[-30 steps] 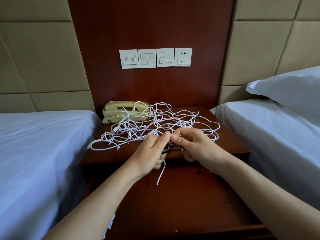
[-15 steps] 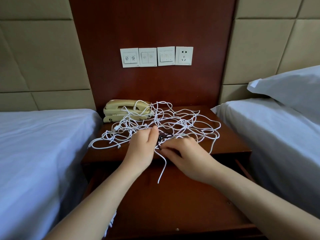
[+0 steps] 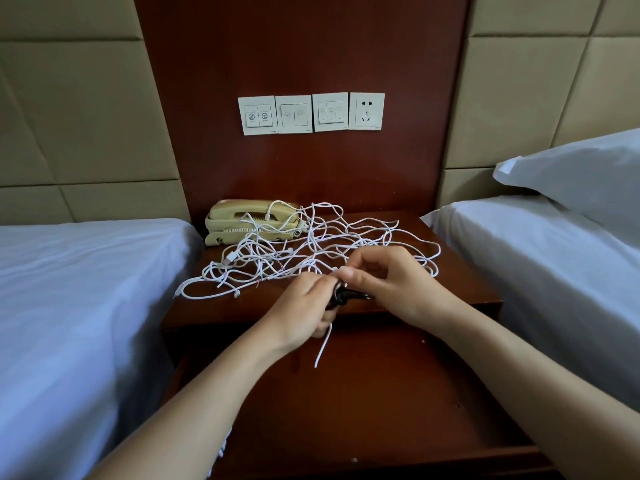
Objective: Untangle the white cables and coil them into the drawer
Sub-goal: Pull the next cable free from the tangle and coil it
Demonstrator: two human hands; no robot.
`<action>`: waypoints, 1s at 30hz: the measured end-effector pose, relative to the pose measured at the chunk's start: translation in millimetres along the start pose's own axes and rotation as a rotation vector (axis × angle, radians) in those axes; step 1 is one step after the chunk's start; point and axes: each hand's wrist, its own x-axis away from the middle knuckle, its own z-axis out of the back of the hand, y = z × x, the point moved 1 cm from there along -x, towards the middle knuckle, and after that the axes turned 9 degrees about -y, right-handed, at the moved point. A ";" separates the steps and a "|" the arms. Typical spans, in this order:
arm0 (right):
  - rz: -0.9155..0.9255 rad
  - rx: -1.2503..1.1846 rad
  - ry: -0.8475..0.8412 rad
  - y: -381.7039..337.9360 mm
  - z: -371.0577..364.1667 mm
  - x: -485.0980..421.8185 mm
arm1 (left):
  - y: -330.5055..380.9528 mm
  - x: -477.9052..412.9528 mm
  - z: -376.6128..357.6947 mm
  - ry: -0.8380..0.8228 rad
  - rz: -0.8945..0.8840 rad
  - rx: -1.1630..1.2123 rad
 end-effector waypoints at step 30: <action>0.000 -0.288 0.258 -14.9 -18.4 15.6 | 6.1 5.1 -3.1 0.515 -0.220 -0.607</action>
